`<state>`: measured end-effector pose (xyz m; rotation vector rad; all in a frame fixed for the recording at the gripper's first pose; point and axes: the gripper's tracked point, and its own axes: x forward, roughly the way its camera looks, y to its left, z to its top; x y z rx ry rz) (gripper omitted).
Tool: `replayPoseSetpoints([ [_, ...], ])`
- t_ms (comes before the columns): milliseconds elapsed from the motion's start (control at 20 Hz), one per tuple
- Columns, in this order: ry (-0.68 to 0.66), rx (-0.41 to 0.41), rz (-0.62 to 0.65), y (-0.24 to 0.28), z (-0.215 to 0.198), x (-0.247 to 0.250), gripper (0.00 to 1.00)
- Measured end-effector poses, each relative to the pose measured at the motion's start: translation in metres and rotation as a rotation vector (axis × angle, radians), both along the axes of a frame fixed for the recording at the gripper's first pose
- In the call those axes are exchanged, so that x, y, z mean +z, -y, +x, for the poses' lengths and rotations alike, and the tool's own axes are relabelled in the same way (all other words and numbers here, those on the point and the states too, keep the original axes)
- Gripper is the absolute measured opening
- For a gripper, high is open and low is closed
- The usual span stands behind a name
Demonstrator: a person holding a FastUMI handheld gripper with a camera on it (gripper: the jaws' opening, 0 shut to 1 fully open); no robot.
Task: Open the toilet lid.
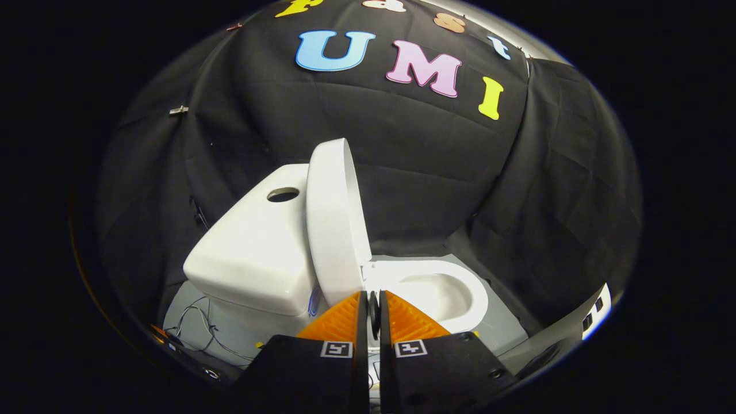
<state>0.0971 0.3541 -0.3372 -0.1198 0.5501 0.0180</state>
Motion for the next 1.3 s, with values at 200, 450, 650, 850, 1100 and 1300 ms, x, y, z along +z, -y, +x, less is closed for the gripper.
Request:
replayPoseSetpoints([
  [200, -0.004, 0.022, -0.001, -0.001, -0.002, 0.002, 0.56],
  [450, 0.017, 0.071, 0.036, -0.007, -0.008, 0.014, 0.99],
  [650, 0.052, 0.108, 0.063, -0.004, -0.012, 0.041, 0.98],
  [850, 0.090, 0.117, 0.096, 0.011, -0.007, 0.070, 0.98],
  [1100, 0.170, 0.120, 0.115, 0.040, 0.001, 0.116, 0.99],
  [1300, 0.242, 0.115, 0.152, 0.067, 0.002, 0.151, 0.99],
])
